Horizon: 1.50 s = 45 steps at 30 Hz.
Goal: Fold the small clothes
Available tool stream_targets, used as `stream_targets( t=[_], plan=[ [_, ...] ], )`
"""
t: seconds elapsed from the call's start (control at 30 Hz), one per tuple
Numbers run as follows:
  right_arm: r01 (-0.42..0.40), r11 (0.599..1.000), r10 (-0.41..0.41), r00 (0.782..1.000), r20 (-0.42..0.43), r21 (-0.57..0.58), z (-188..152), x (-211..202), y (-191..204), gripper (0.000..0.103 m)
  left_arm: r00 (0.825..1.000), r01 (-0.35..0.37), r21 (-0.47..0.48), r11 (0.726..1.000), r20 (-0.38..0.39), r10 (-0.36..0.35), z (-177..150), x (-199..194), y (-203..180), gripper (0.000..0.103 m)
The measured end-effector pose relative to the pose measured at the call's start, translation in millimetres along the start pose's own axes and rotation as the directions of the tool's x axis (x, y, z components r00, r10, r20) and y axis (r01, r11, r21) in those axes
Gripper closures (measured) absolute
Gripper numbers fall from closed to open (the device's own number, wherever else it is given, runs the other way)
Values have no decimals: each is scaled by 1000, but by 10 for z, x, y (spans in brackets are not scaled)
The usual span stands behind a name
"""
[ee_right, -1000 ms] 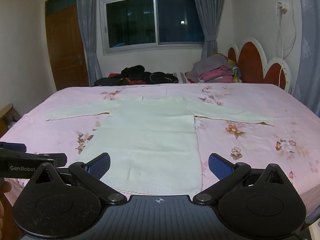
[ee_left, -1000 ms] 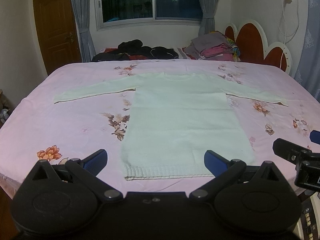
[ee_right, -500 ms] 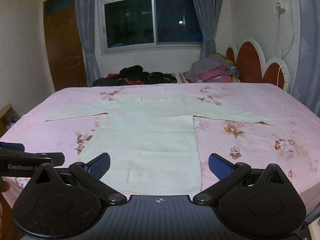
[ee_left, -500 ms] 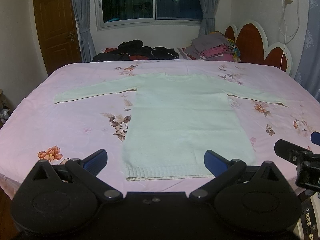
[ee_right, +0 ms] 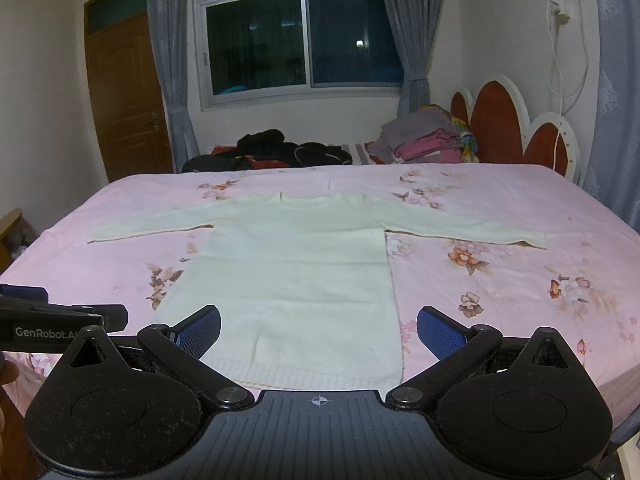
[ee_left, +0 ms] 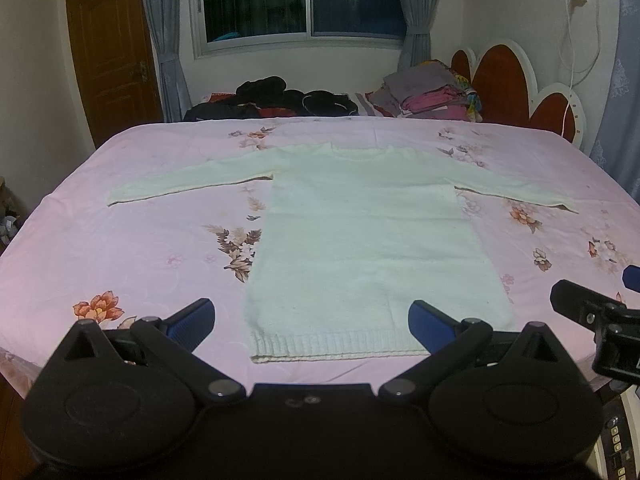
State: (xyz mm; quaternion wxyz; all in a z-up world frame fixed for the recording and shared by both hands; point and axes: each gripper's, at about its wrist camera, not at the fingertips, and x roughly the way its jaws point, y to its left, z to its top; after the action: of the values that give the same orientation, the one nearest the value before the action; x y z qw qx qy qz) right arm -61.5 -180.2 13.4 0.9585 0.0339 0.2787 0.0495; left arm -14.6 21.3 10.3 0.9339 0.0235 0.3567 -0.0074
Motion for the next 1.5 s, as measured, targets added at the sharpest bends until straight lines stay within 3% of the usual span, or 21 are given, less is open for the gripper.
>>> stream_targets(
  t=[0.7,1.2,1.5],
  plan=[
    [1,1000,-1,1000,-6,11,94,404,-154,0,999,-10,14,1000,-41,10,270,417,-29,0],
    [66,997,-64,997,-37,49,437,1235,-228,0,998,40,39,998,-57,-38,806,1265,144,0],
    [120,988,-120,993,-8,100,739,1643,-234,0,996,63,53,997,-71,-59,1149,1758,329,0]
  ],
)
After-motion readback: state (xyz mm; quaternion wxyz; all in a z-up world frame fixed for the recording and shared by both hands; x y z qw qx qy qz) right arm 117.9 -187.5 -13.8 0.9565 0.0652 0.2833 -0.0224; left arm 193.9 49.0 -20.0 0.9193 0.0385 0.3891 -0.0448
